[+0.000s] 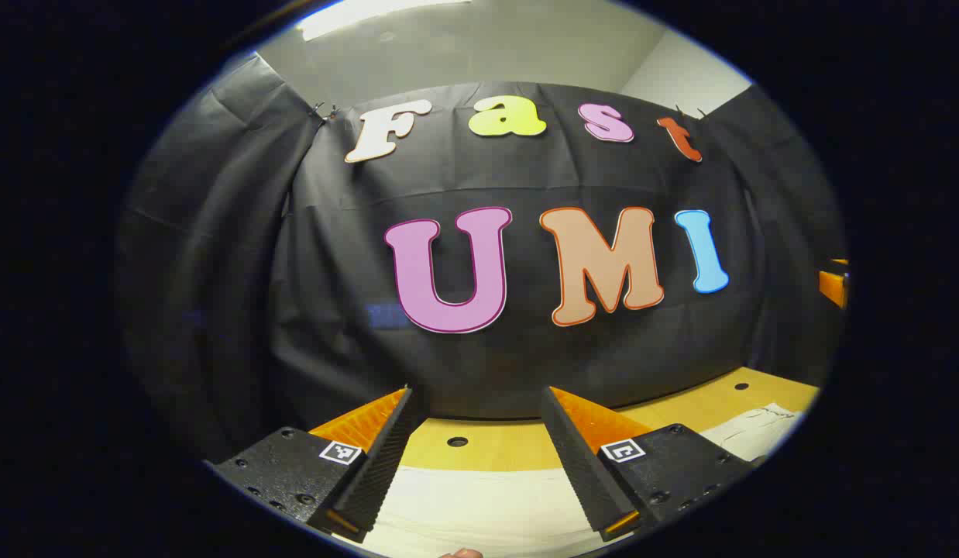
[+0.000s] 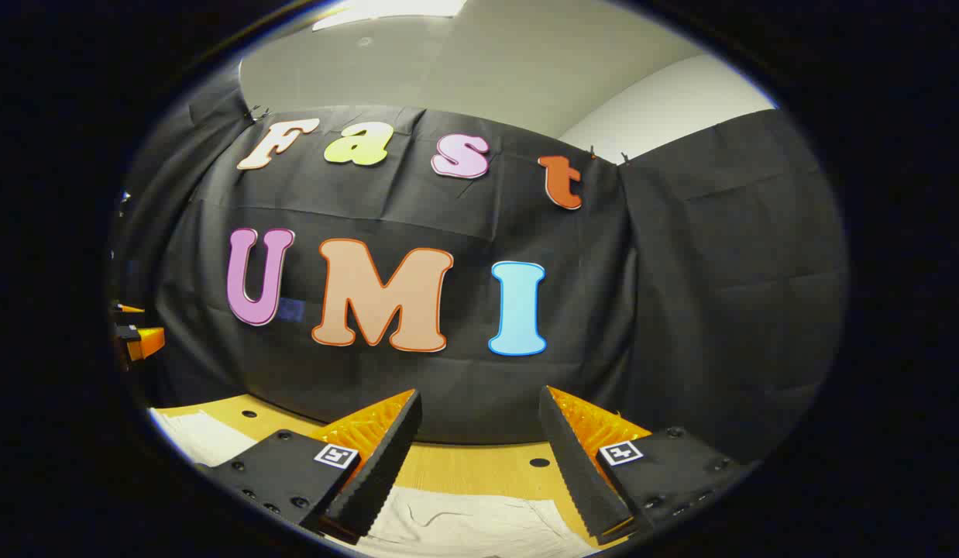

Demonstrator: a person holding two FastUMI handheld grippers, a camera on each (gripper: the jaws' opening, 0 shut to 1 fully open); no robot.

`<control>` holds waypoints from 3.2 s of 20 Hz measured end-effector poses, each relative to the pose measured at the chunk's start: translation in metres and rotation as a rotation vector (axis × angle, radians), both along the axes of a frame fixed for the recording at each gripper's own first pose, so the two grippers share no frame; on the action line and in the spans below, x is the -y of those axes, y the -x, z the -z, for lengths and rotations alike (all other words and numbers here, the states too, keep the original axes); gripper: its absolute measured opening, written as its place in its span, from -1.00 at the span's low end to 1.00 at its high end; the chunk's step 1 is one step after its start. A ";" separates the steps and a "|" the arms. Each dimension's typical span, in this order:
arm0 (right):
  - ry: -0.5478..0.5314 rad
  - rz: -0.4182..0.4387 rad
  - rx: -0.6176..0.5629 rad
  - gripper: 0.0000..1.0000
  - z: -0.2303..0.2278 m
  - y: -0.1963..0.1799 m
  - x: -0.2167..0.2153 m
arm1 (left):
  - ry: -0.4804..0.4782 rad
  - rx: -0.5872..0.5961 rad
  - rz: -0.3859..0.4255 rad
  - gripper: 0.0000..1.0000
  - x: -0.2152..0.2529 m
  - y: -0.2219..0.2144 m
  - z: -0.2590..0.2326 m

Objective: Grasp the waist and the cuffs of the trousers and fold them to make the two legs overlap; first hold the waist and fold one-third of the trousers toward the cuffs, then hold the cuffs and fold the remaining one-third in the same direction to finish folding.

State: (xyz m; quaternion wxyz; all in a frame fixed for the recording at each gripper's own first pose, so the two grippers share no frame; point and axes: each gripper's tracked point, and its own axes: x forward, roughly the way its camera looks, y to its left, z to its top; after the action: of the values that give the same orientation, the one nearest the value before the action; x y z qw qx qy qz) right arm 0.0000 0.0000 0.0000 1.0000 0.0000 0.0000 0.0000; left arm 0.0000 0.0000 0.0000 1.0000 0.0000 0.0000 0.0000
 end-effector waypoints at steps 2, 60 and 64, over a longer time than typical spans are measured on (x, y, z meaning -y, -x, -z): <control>0.006 -0.025 -0.009 0.92 0.004 -0.004 -0.007 | 0.003 0.017 0.004 0.91 0.005 -0.001 -0.008; 0.983 -0.630 -0.529 0.95 0.280 0.175 0.063 | 0.004 -0.069 -0.015 0.93 0.029 0.016 0.025; 1.076 -0.736 -0.561 1.00 0.305 0.189 0.056 | -0.003 -0.081 -0.026 0.93 0.026 0.017 0.029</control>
State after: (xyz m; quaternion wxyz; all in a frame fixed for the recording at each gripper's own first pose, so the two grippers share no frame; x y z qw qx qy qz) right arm -0.1893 -0.0561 -0.3050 0.7584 -0.4941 0.2575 0.3380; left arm -0.0170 -0.0257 -0.0292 0.9991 0.0013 0.0405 0.0132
